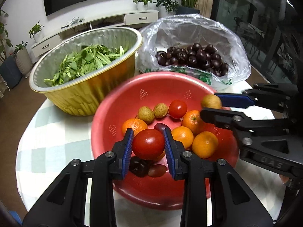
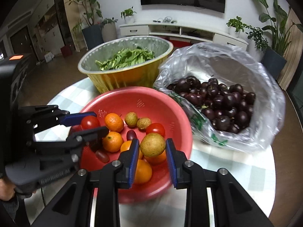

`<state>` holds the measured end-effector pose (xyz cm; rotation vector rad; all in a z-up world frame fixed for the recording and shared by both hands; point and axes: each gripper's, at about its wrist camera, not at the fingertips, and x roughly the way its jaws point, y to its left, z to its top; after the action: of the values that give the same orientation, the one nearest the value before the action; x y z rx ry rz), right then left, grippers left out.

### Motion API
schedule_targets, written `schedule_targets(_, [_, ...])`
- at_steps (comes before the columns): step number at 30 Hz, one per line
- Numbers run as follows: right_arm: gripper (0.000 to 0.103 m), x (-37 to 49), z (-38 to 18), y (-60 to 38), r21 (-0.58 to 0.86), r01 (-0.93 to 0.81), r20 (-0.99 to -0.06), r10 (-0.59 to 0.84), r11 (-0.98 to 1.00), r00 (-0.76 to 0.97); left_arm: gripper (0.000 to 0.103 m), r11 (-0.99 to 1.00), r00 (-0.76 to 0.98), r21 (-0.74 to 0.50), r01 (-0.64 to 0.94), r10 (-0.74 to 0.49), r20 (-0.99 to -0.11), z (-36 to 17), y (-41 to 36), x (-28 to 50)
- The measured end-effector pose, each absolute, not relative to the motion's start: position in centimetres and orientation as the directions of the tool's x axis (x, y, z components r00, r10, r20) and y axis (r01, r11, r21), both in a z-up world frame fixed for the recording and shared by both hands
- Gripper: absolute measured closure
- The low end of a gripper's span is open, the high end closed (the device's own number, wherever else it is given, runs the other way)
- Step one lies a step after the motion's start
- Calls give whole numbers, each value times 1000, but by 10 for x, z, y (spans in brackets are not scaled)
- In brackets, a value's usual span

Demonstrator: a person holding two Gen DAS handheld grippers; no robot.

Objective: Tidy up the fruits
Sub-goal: 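Carry the pear and tomato into the red bowl and open both tools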

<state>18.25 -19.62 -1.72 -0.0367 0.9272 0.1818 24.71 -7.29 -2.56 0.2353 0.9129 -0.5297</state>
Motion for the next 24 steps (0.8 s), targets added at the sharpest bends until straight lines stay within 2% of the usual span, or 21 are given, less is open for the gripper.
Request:
schedule_targets(15, [72, 210, -42, -183, 16, -202, -827, 126, 979, 548, 72, 852, 488, 6, 523, -294, -822, -51, -83, 252])
schedule_targets(16, [72, 210, -42, -183, 13, -202, -827, 124, 979, 548, 68, 853, 491, 8, 521, -292, -821, -51, -83, 252])
schedule_targets(17, [72, 210, -43, -183, 13, -201, -828, 124, 979, 548, 58, 856, 496, 14, 517, -286, -820, -51, -83, 252])
schedule_targets(18, [72, 210, -43, -184, 15, -200, -828, 125, 980, 547, 53, 857, 501, 16, 515, -286, -817, -51, -83, 252])
schedule_targets(24, [70, 210, -46, -188, 21, -193, -830, 125, 981, 543, 44, 862, 523, 48, 504, -261, -811, -50, -83, 249])
